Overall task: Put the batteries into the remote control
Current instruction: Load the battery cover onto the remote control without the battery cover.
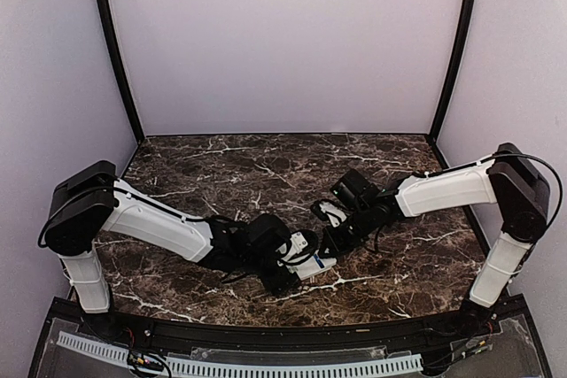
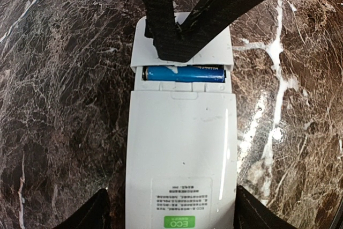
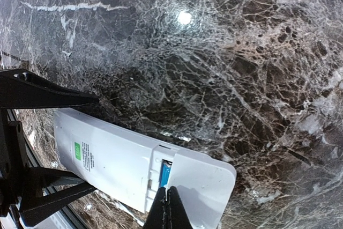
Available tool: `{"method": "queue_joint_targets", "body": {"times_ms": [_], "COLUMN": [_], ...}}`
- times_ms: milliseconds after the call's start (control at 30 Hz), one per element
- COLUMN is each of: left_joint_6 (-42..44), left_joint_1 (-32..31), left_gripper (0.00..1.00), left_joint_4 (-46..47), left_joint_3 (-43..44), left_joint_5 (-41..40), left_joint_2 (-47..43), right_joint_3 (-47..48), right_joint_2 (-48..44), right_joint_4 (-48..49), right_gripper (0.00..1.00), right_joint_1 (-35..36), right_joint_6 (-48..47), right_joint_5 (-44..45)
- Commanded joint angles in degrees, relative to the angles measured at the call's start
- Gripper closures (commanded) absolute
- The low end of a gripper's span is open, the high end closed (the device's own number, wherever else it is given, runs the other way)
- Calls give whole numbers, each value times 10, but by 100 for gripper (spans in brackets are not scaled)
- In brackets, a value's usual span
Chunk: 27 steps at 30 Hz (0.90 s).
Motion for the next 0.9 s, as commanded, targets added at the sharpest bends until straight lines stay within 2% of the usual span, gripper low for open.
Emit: {"method": "queue_joint_targets", "body": {"times_ms": [0, 400, 867], "left_joint_6": [11, 12, 17], "left_joint_1": [3, 3, 3], "left_gripper": [24, 24, 24], "left_joint_4": [-75, -62, -58], "left_joint_3": [-27, -39, -32], "left_joint_5": [-12, -10, -3], "left_joint_2": [21, 25, 25], "right_joint_3": [-19, -37, -71], "right_joint_2": [12, -9, -23], "right_joint_4": [-11, -13, 14], "right_gripper": [100, 100, 100], "right_joint_1": [3, 5, 9], "right_joint_6": [7, -22, -14], "right_joint_5": [8, -3, -12]}}
